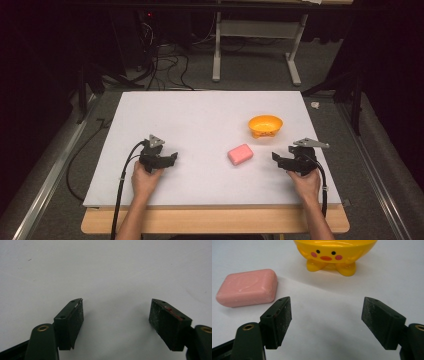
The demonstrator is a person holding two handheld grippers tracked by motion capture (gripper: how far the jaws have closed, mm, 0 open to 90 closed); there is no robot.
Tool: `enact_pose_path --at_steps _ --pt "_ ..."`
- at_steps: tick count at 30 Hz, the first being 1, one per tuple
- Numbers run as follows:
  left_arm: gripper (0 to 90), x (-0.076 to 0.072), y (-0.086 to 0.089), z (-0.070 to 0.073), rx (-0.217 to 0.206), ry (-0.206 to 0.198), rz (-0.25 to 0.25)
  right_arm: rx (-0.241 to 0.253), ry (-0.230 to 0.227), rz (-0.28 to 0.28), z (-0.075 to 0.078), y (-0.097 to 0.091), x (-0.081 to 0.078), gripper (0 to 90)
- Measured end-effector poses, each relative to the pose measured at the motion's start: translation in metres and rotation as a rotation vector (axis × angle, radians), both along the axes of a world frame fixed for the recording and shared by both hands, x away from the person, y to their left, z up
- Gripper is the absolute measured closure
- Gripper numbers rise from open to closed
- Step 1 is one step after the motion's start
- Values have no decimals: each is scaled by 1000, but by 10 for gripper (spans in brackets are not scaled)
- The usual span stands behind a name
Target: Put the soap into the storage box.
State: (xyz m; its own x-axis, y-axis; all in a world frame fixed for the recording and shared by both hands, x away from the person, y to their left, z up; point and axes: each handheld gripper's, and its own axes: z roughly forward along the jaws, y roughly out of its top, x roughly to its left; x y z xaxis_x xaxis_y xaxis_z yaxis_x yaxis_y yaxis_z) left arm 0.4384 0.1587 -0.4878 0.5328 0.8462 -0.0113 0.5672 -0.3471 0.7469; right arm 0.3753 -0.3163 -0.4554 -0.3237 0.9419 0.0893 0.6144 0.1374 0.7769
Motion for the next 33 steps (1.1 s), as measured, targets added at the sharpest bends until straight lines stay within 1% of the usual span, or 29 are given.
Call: enact_pose_path --at_steps 3,5,9,15,16,21,22,25,26,29,33 --pt "281 0 0 0 0 0 0 14 -3 8 1 4 -1 237" --pt "281 0 0 0 0 0 0 8 -9 15 1 6 -2 231" --pt "281 0 0 0 -1 0 0 19 -19 29 2 13 -2 222" --pt "281 0 0 0 -1 0 0 26 -15 47 3 23 -3 212" --pt "281 0 0 0 -1 0 0 22 -19 51 3 25 -3 209" --pt "281 0 0 0 -1 0 0 38 -32 67 4 30 -3 198" --pt "281 0 0 0 -1 0 0 35 -38 73 5 34 -3 191" --pt "281 0 0 0 -1 0 0 33 -33 81 5 38 -3 183" --pt "281 0 0 0 -1 0 0 28 -36 97 5 43 -2 180" --pt "281 0 0 0 -1 0 0 24 -32 110 6 49 -1 174" --pt "281 0 0 0 -1 0 0 32 -28 120 6 55 -1 165"
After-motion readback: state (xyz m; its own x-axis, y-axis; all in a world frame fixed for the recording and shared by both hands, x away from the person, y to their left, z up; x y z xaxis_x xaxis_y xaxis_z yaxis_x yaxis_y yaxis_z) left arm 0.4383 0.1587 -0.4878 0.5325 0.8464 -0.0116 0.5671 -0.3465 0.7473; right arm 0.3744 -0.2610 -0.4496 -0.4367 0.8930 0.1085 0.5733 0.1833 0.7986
